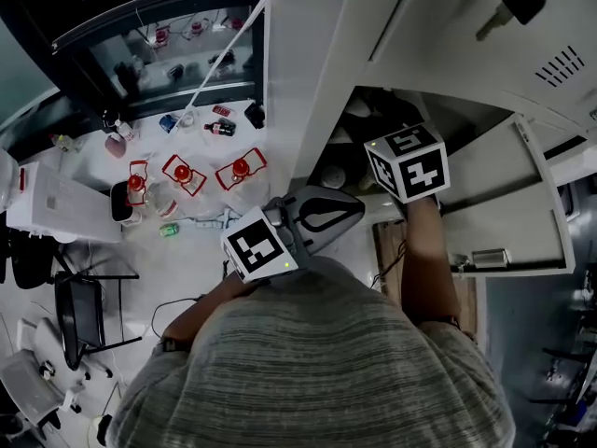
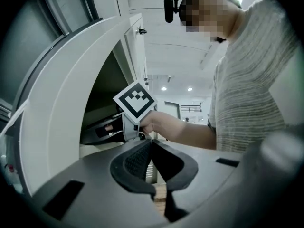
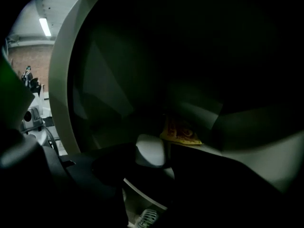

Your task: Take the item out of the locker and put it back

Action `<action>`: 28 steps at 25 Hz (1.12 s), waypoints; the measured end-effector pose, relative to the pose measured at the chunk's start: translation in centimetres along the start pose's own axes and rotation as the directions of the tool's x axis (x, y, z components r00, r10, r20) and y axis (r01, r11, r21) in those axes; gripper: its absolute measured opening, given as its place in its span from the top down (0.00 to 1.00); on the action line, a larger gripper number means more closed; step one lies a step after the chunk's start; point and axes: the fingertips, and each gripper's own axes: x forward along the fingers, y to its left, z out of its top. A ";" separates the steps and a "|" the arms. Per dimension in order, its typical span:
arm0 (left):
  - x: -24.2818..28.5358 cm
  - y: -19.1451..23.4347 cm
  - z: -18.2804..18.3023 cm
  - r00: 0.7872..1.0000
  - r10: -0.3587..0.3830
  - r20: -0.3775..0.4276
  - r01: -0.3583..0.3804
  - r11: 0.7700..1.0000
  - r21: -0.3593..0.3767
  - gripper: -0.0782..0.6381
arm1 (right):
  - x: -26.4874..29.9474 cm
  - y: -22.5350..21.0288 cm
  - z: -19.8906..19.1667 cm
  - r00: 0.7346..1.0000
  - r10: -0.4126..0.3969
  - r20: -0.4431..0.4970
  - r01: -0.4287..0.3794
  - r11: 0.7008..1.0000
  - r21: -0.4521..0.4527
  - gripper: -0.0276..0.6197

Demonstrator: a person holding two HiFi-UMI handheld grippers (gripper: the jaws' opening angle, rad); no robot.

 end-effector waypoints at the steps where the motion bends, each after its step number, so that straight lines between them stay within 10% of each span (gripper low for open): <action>1: -0.1 0.1 0.1 1.000 -0.005 0.004 0.005 1.000 -0.001 0.88 | 0.1 0.0 0.1 1.000 0.008 0.000 -0.008 1.000 0.027 0.56; 15: -0.6 0.7 0.0 0.997 -0.070 0.010 0.071 0.997 -0.032 0.88 | 0.4 0.3 -0.1 0.999 0.024 -0.023 -0.022 0.996 0.090 0.60; 28: 0.1 0.4 -0.4 0.998 -0.065 -0.004 0.065 0.997 -0.037 0.88 | -2.9 -0.9 3.2 0.967 -0.113 0.227 0.095 0.991 0.091 0.61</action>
